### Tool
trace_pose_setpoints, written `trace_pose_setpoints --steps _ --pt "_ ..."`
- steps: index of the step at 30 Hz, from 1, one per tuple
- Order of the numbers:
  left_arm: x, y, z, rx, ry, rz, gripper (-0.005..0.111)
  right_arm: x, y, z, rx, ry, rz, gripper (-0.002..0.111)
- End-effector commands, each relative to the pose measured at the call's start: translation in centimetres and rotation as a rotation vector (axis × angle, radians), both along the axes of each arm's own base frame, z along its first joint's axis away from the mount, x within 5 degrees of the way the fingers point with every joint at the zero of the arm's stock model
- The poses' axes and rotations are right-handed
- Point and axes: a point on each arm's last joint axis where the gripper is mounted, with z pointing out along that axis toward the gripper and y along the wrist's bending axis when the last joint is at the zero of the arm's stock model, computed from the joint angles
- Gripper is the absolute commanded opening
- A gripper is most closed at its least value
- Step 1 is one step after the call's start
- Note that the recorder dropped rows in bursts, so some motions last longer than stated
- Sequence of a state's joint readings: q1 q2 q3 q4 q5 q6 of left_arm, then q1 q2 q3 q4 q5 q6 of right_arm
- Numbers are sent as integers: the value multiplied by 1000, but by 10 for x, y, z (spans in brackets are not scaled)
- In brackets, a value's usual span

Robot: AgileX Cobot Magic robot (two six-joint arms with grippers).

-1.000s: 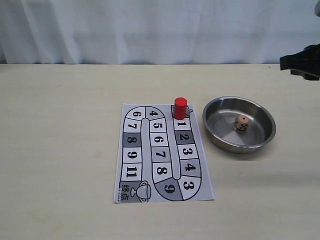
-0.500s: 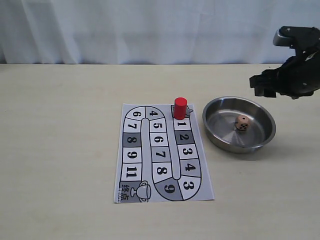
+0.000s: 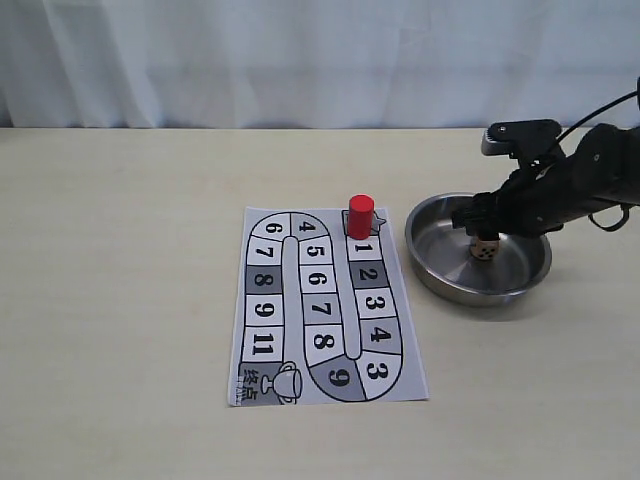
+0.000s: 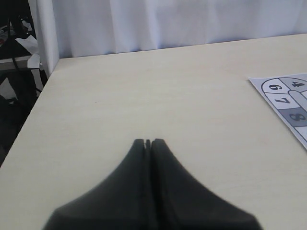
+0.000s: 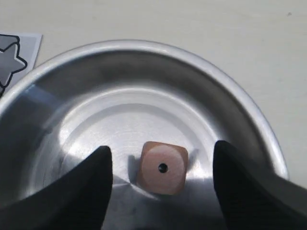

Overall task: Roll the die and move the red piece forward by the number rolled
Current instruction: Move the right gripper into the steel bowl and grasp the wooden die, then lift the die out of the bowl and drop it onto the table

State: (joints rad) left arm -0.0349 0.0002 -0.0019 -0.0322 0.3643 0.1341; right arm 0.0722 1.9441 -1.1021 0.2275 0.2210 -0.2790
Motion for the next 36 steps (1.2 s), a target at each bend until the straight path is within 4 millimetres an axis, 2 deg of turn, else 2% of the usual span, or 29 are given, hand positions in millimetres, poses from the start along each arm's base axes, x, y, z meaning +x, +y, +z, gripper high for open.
trace_pose_setpoints --steps 1,12,21,24,32,36 --pt "0 0 0 -11 -8 1 0 4 0 -11 22 -3 -31 58" --pt "0 0 0 -11 -8 1 0 7 0 -34 5 20 -29 58" --pt "0 0 0 -11 -8 1 0 8 -1 -35 5 11 -33 56" --pt "0 0 0 -9 -8 1 0 8 -1 -35 5 13 -32 49" --pt "0 0 0 -9 -8 1 0 5 0 -37 9 43 -29 5" --pt "0 0 0 -9 -8 1 0 6 1 -36 51 46 -75 4"
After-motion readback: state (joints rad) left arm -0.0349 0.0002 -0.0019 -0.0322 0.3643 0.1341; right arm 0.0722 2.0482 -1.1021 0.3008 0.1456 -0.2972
